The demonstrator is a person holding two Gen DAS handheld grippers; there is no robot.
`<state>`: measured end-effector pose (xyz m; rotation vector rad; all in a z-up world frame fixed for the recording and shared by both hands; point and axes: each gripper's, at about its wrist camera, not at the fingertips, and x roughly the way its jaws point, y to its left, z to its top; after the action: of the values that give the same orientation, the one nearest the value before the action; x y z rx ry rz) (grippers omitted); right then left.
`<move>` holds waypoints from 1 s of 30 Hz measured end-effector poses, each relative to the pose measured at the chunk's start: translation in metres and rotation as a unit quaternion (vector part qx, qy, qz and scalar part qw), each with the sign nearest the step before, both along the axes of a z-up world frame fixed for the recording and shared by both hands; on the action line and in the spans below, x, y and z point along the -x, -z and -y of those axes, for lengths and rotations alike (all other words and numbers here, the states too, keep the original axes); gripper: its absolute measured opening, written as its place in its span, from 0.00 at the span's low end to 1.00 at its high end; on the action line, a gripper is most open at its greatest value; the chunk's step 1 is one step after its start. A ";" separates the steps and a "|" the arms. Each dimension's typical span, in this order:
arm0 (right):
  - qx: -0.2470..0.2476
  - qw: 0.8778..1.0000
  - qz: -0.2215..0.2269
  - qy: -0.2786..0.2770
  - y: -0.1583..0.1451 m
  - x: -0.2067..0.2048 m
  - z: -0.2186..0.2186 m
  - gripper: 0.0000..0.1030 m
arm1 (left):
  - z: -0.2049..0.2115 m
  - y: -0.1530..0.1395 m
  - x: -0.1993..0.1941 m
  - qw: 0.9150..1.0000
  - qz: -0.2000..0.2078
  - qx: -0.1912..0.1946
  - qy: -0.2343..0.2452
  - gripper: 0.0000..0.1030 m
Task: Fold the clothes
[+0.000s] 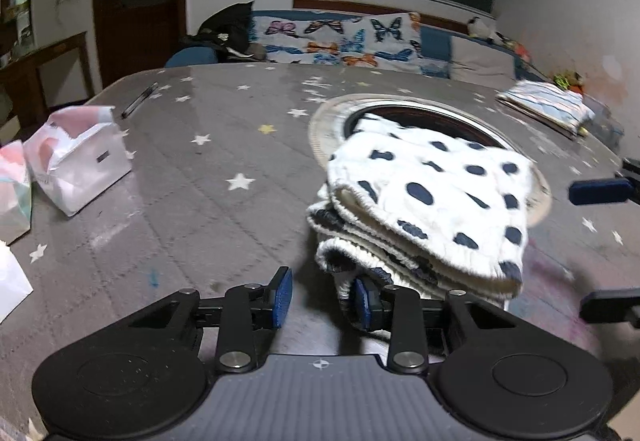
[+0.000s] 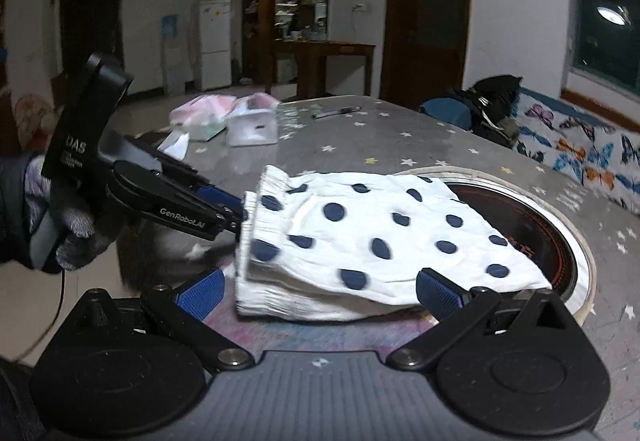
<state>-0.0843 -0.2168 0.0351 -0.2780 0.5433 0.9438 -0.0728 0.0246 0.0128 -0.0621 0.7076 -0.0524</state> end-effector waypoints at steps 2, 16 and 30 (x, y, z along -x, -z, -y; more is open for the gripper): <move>-0.007 1.000 -0.014 0.013 0.000 -0.009 0.001 0.99 | -0.006 0.000 -0.004 1.000 0.000 0.004 -0.007 0.35; 0.013 1.000 -0.002 -0.002 0.006 -0.022 -0.022 0.97 | -0.028 -0.003 -0.019 0.999 -0.005 0.032 -0.042 0.39; 0.145 0.974 0.127 -0.115 0.022 0.022 -0.079 0.76 | -0.046 -0.015 0.018 0.976 -0.027 0.202 -0.082 0.55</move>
<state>-0.1064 -0.1379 0.0131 -0.7275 0.4154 1.0338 -0.0907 0.0706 0.0274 -0.5132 0.7348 -0.0348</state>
